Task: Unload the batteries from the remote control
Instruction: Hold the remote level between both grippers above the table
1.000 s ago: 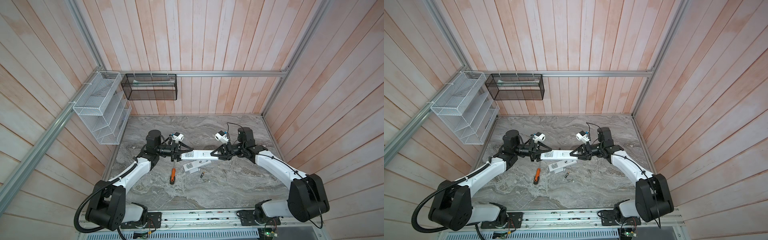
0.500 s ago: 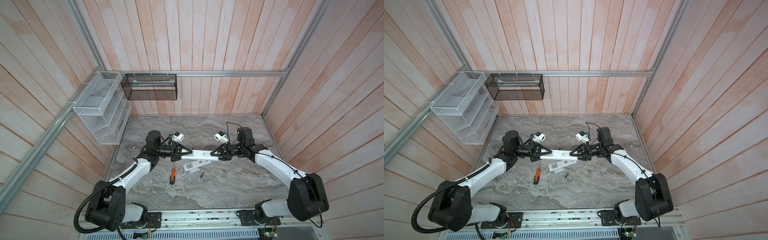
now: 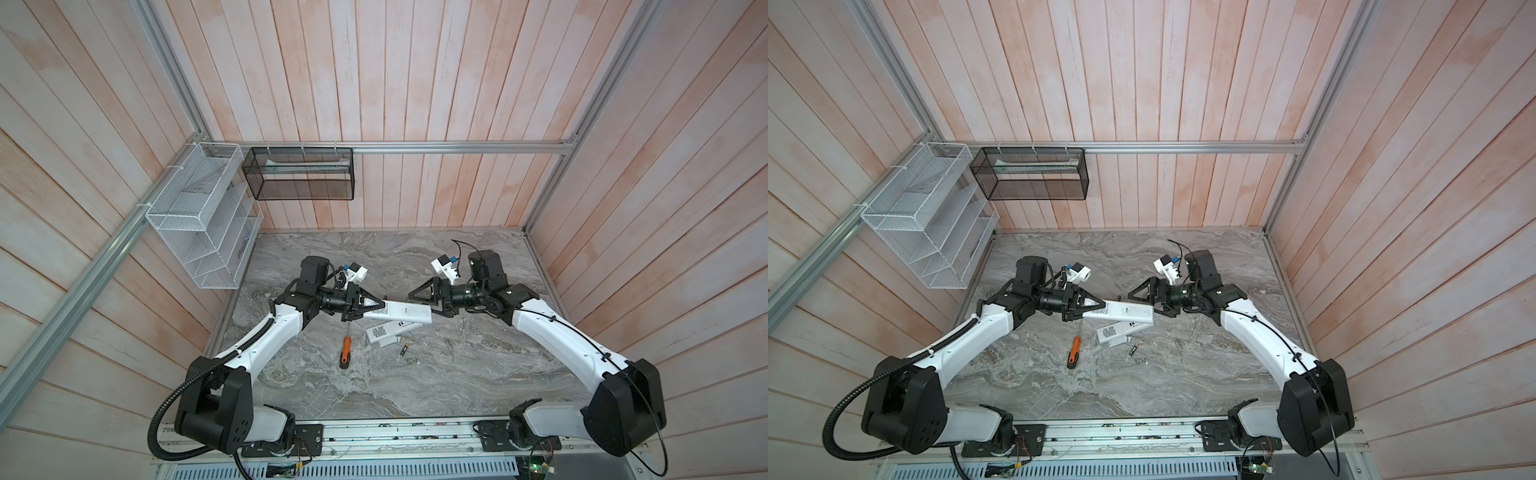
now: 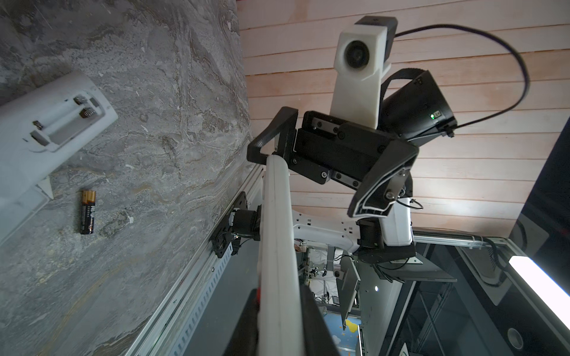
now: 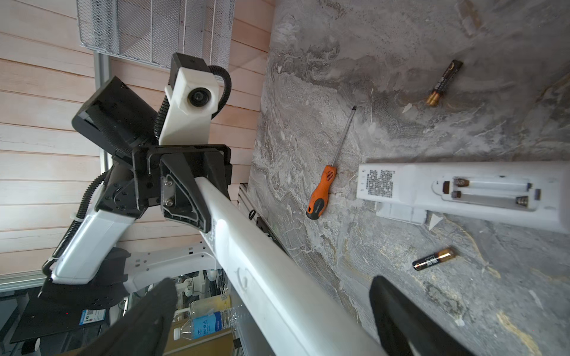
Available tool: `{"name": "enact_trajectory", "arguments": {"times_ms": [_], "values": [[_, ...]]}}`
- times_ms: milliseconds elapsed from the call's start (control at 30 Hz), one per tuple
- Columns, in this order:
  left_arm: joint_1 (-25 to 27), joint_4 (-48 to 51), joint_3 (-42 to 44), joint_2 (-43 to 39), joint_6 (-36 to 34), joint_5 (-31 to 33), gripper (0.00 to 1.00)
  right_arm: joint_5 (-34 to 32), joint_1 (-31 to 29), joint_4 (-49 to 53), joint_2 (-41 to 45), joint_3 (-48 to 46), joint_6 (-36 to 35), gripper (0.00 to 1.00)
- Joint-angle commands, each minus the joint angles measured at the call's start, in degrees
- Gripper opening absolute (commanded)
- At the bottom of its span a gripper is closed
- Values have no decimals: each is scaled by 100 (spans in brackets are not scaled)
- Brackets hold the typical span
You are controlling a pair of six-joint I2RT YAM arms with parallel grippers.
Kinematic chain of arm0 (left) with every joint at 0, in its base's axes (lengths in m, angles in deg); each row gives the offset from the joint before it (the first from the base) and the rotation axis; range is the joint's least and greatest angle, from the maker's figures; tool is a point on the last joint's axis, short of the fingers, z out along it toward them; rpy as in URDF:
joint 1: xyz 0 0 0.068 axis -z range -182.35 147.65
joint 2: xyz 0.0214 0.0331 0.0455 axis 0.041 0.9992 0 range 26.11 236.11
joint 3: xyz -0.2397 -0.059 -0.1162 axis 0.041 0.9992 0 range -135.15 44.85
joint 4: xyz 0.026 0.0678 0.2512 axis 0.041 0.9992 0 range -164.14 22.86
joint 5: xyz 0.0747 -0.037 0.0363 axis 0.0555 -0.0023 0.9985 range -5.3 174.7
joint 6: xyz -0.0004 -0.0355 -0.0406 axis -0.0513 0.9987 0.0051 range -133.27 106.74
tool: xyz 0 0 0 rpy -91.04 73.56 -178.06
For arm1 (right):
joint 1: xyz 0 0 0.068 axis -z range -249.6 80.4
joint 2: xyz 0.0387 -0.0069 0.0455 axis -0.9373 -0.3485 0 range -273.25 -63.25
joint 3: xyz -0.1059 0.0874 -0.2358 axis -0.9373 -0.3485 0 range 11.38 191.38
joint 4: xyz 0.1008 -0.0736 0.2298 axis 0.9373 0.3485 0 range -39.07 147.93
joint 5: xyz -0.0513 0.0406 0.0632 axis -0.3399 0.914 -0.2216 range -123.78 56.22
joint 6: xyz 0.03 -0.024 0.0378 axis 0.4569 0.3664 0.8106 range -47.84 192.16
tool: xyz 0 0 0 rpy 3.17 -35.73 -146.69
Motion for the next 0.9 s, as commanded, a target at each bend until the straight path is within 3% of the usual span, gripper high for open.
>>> {"name": "enact_trajectory", "arguments": {"times_ms": [0,200,333,867], "values": [[0,177,-200,-103,-555,195,1,-519,-198,157,-4,126,226,98],[-14,388,-317,-147,-810,378,1,-1110,-311,845,-138,463,86,98],[-27,420,-351,-115,-847,375,1,-1130,-403,708,-187,457,203,98],[-97,610,-581,17,-998,406,1,-1596,-645,1764,-747,1180,-388,98]]}}
